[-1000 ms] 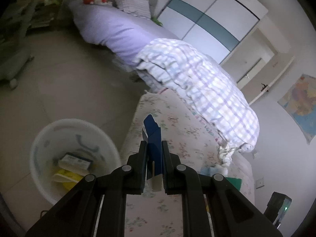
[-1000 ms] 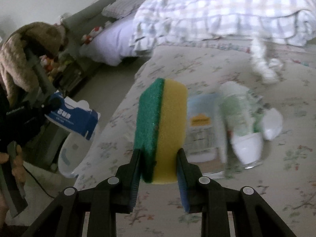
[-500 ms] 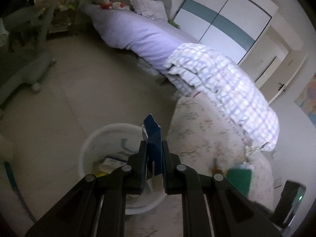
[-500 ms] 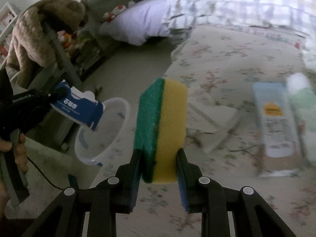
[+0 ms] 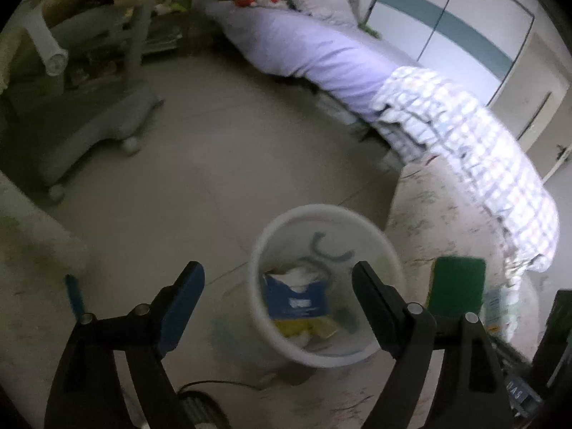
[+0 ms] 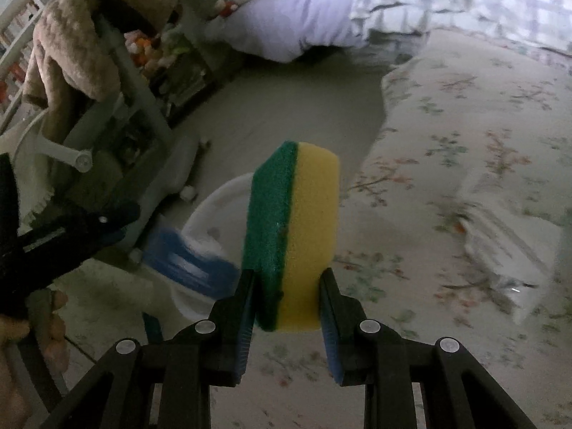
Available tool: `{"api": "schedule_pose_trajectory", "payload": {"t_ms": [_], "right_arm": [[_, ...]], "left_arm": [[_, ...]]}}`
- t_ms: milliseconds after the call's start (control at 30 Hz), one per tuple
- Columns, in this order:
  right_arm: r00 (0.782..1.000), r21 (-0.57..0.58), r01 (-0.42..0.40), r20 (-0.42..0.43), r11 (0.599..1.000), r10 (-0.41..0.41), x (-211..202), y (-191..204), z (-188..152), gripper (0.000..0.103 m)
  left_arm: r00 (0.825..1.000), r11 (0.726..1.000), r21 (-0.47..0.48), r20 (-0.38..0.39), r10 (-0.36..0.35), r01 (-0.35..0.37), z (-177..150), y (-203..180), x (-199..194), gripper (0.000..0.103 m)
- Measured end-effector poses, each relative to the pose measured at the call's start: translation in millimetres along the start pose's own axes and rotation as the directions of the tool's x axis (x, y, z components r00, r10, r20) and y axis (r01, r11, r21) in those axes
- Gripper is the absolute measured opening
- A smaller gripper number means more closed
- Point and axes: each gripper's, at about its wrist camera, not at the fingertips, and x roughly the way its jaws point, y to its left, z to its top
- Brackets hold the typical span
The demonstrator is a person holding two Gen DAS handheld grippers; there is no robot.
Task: Collect trash
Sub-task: 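Carry the blue packaging over the bin and open the left gripper while the right holds the sponge, then lower the sponge over the bin and open the right gripper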
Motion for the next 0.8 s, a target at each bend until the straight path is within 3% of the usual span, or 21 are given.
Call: {"api": "schedule_pose_trajectory", "payload": {"t_ms": [233, 500, 533, 600, 667, 800], "right_arm": [[0.999, -0.040, 0.025, -0.034, 0.999, -0.026, 26, 19, 3, 0.031], [0.997, -0.062, 0.044, -0.052, 0.997, -0.048, 52, 31, 9, 0.034], [0.999, -0.084, 0.017, -0.040, 0.996, -0.021, 53, 34, 10, 0.037], [0.999, -0.123, 0.024, -0.018, 0.992, -0.027, 52, 41, 11, 0.078], [0.998, -0.125, 0.065, 0.020, 0.990, -0.063, 47, 42, 12, 0.083], [0.996, -0.105, 0.085, 0.002, 0.991, -0.085, 44, 35, 11, 0.083]], "left_arm": [[0.997, 0.998, 0.016, -0.035, 0.066, -0.065, -7, 16, 4, 0.088], [0.996, 0.996, 0.037, -0.029, 0.086, -0.085, -8, 19, 3, 0.088], [0.996, 0.996, 0.037, -0.028, 0.085, -0.083, -8, 20, 2, 0.088], [0.996, 0.996, 0.036, -0.026, 0.081, -0.080, -8, 20, 1, 0.088], [0.996, 0.996, 0.038, -0.027, 0.082, -0.081, -9, 19, 1, 0.088], [0.996, 0.995, 0.053, -0.028, 0.082, -0.080, -11, 14, 1, 0.090]]}}
